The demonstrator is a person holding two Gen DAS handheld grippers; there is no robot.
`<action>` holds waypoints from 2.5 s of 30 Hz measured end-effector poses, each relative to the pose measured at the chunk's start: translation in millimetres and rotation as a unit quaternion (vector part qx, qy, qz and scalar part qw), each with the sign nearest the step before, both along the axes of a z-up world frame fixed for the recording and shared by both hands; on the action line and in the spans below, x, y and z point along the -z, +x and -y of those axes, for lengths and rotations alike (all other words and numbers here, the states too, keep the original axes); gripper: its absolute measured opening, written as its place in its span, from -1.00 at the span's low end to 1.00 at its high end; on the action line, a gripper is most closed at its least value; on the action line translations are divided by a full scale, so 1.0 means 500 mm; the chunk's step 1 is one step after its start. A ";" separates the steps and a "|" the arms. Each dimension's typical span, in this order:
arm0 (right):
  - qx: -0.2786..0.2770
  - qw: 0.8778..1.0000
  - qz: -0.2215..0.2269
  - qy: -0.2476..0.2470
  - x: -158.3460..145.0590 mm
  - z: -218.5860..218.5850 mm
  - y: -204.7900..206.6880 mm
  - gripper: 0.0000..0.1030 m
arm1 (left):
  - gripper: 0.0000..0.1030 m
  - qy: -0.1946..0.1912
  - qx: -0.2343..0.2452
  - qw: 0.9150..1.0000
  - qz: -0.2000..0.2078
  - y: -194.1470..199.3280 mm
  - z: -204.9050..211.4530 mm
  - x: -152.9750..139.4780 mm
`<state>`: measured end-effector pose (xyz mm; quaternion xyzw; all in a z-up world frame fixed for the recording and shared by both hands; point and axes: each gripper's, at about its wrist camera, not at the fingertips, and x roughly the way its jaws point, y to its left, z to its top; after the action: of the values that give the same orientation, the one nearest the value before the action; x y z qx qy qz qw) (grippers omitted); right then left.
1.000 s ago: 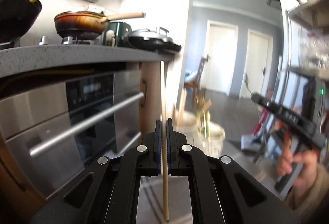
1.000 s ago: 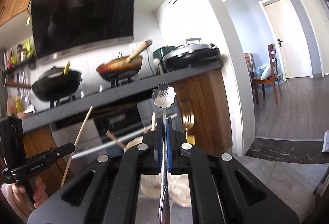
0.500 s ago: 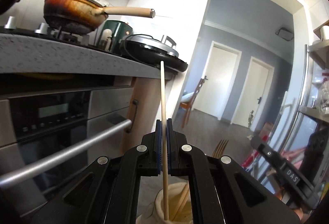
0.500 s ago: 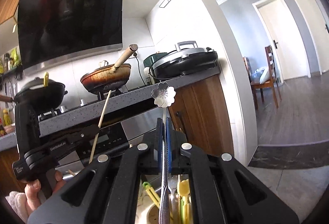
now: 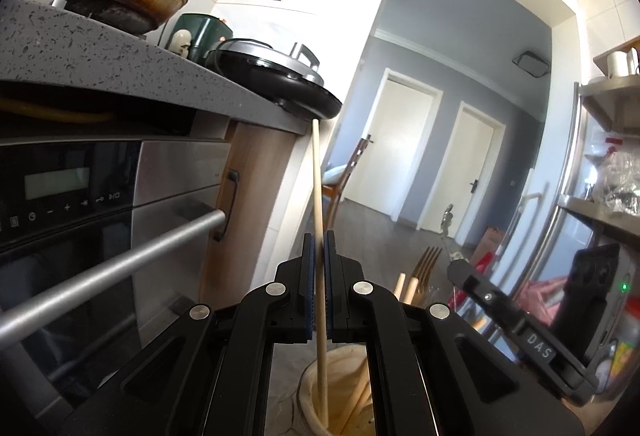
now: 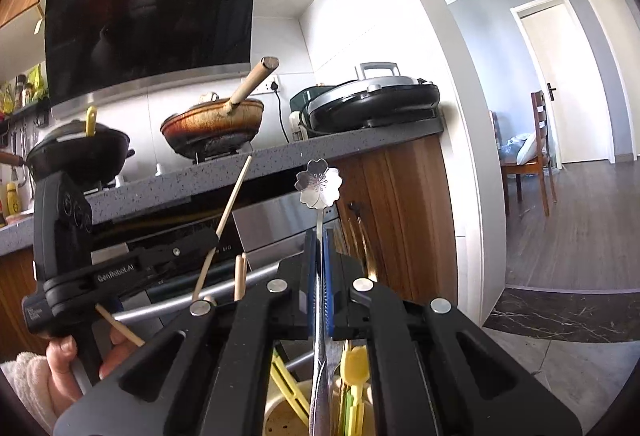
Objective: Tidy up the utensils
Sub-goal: 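Lift the chopstick into the taller pot while the right gripper lowers the spoon into the shorter pot, then open the left gripper releasing the chopstick while the right gripper releases the spoon, then withdraw both grippers from the holder back over the cloth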
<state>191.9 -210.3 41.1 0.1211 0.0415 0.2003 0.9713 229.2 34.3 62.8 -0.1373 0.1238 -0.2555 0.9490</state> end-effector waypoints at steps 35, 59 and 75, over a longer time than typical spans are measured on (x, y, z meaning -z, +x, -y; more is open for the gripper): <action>0.034 0.994 -0.066 -0.075 0.063 -0.005 -0.148 -0.83 | -0.32 0.071 0.007 0.997 0.041 -0.219 -0.005 0.018; 0.034 0.988 -0.052 -0.141 0.110 0.014 -0.297 0.81 | 0.71 0.151 -0.117 0.981 0.011 -0.385 -0.008 0.126; 0.047 0.987 -0.031 -0.150 0.122 0.006 -0.295 0.90 | 0.87 0.168 -0.138 0.976 0.019 -0.390 -0.006 0.145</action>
<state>44.6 -213.5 -19.9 -0.0175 0.0958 0.1419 0.9851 34.1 37.2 -9.9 0.0132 0.1269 -0.1006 0.9867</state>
